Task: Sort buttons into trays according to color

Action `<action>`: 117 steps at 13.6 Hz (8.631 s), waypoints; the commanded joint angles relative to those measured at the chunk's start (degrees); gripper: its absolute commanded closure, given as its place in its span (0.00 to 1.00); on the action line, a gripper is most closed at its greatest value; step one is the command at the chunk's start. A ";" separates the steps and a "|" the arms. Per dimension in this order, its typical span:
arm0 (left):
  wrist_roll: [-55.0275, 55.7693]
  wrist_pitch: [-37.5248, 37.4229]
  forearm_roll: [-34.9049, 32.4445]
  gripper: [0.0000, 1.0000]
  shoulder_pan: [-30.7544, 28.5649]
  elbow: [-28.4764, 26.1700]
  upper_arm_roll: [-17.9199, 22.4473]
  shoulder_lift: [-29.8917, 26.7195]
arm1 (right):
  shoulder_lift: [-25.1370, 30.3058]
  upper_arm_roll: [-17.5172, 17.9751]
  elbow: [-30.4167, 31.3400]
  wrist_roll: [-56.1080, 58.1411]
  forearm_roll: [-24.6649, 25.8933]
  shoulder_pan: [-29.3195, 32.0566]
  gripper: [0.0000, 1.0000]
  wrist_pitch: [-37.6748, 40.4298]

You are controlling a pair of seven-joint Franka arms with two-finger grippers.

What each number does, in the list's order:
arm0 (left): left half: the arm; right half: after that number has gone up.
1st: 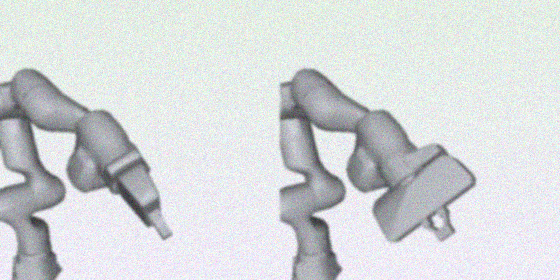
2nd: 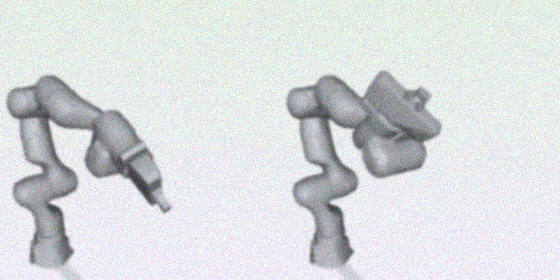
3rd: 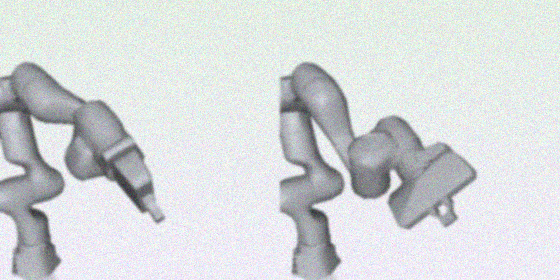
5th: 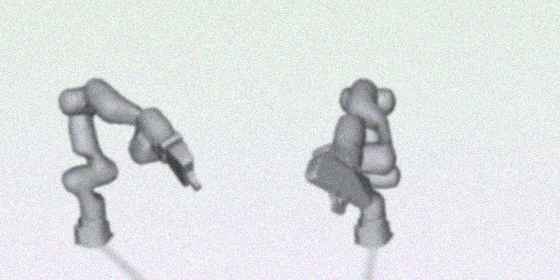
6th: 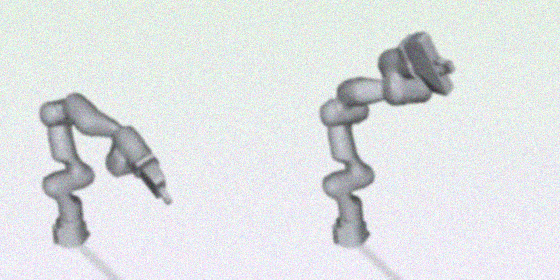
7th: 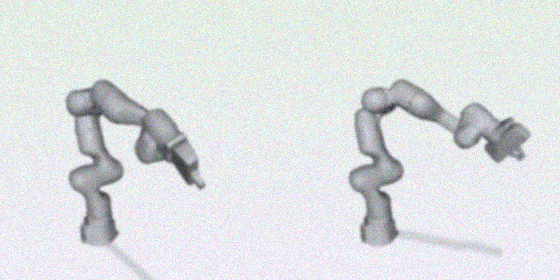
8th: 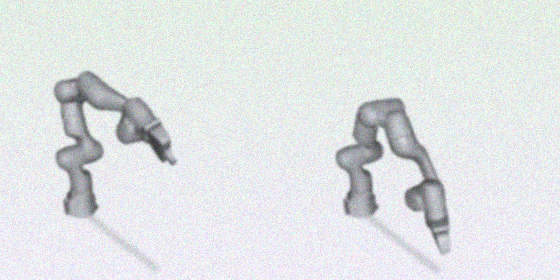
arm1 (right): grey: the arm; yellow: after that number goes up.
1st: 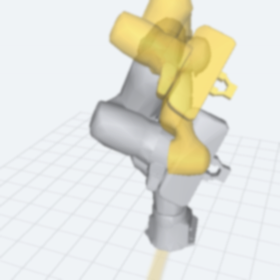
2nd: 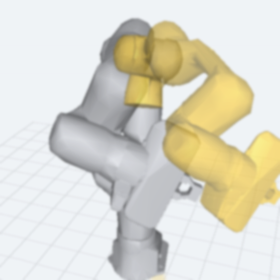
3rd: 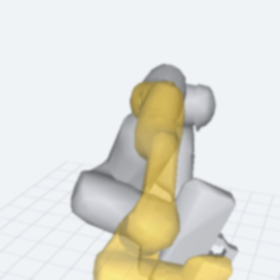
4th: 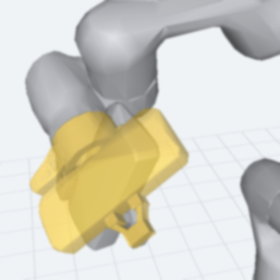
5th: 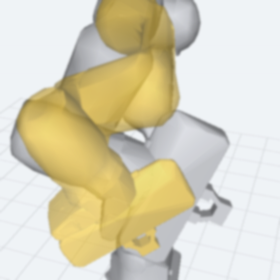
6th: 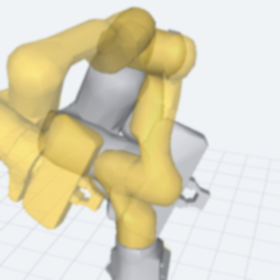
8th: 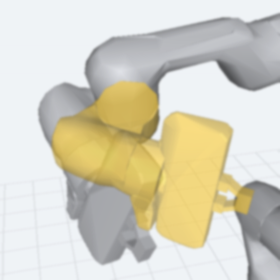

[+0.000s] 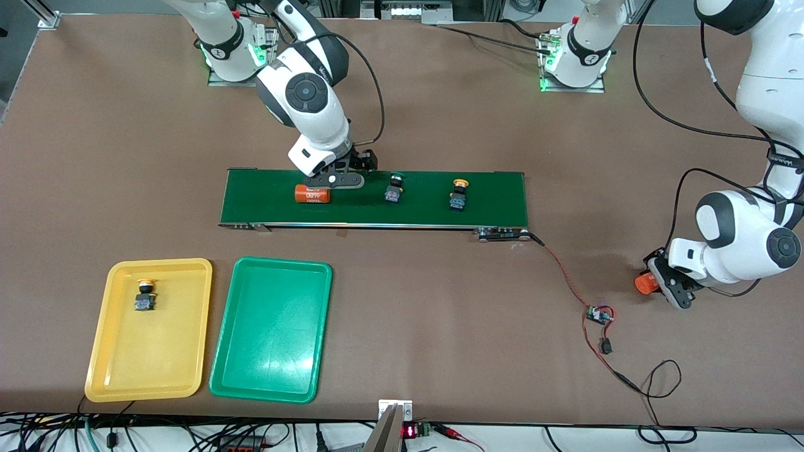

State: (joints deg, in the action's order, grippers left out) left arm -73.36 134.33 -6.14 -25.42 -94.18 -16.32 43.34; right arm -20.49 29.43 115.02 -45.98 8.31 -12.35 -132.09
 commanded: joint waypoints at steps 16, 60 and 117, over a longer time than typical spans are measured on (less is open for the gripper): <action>0.59 -3.75 -0.80 1.00 14.52 -24.37 -21.03 -20.23 | -7.80 -0.16 -6.92 -16.34 5.39 -2.42 0.00 0.87; 24.67 3.92 -0.18 0.03 -6.22 -7.51 5.69 -4.32 | -25.82 -26.44 -27.91 35.34 -1.72 2.95 0.82 -13.28; 87.07 -0.12 5.70 0.00 19.97 -26.85 -18.39 -23.82 | 0.98 -5.08 9.17 -1.40 3.38 1.98 0.00 -16.53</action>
State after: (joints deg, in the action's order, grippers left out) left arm 14.14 134.70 -0.99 -5.00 -121.61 -34.27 21.48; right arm -18.49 23.95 124.49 -47.17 10.70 -11.13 -147.53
